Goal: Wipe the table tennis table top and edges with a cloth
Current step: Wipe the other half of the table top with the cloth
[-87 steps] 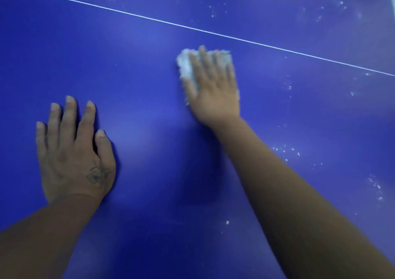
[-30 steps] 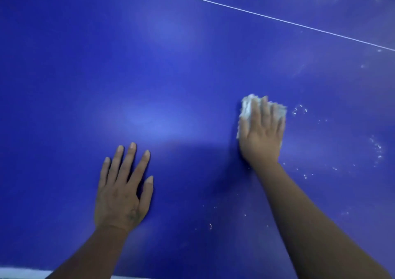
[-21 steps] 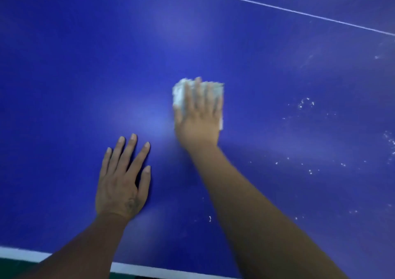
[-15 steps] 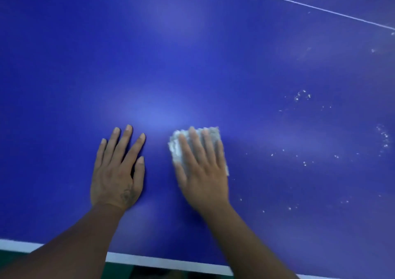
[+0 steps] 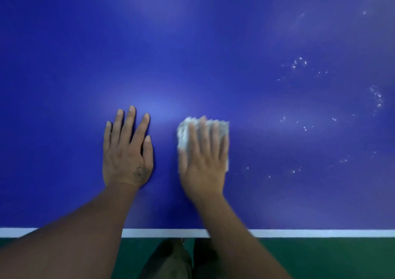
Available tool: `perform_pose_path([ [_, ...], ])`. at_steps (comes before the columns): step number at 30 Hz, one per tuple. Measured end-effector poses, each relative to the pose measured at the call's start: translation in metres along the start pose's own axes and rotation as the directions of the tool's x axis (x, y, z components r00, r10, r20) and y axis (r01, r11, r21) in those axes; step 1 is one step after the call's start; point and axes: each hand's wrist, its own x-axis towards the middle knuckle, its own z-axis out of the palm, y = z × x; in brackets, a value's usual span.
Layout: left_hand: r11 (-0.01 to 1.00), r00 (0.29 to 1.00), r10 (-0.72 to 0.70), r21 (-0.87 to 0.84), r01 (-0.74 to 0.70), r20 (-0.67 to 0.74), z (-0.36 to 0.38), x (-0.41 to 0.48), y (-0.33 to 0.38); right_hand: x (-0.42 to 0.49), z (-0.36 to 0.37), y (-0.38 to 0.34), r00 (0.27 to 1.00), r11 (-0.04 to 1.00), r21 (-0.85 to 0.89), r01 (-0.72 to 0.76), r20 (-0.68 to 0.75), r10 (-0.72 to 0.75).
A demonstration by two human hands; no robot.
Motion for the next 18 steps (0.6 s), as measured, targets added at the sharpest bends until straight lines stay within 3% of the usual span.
perform_pose_path([
  [4,1.000,1.000,-0.001,-0.003,0.001,0.017,-0.002,-0.001,0.000,-0.067,-0.002,0.003,0.979,0.985,0.036,0.171,0.102,-0.174],
  [6,1.000,1.000,-0.002,-0.008,0.003,0.020,-0.003,-0.001,0.000,-0.064,-0.010,0.038,0.981,0.985,0.003,0.174,0.088,-0.173],
  [9,1.000,1.000,-0.004,-0.003,0.004,0.028,-0.004,-0.002,0.000,-0.037,-0.026,0.104,1.000,0.995,-0.099,0.017,0.016,-0.016],
  [12,1.000,1.000,0.002,-0.001,-0.002,0.029,-0.003,-0.002,0.000,-0.010,-0.041,0.138,0.977,0.974,-0.112,-0.196,0.057,0.204],
  [15,1.000,0.999,0.002,0.000,-0.002,0.042,-0.007,-0.003,0.001,-0.017,-0.036,0.103,0.969,0.960,-0.158,-0.230,0.050,0.240],
  [18,1.000,0.999,0.001,-0.007,-0.001,0.037,-0.007,-0.005,0.002,-0.063,-0.016,0.041,0.997,0.995,-0.089,-0.051,0.060,0.056],
])
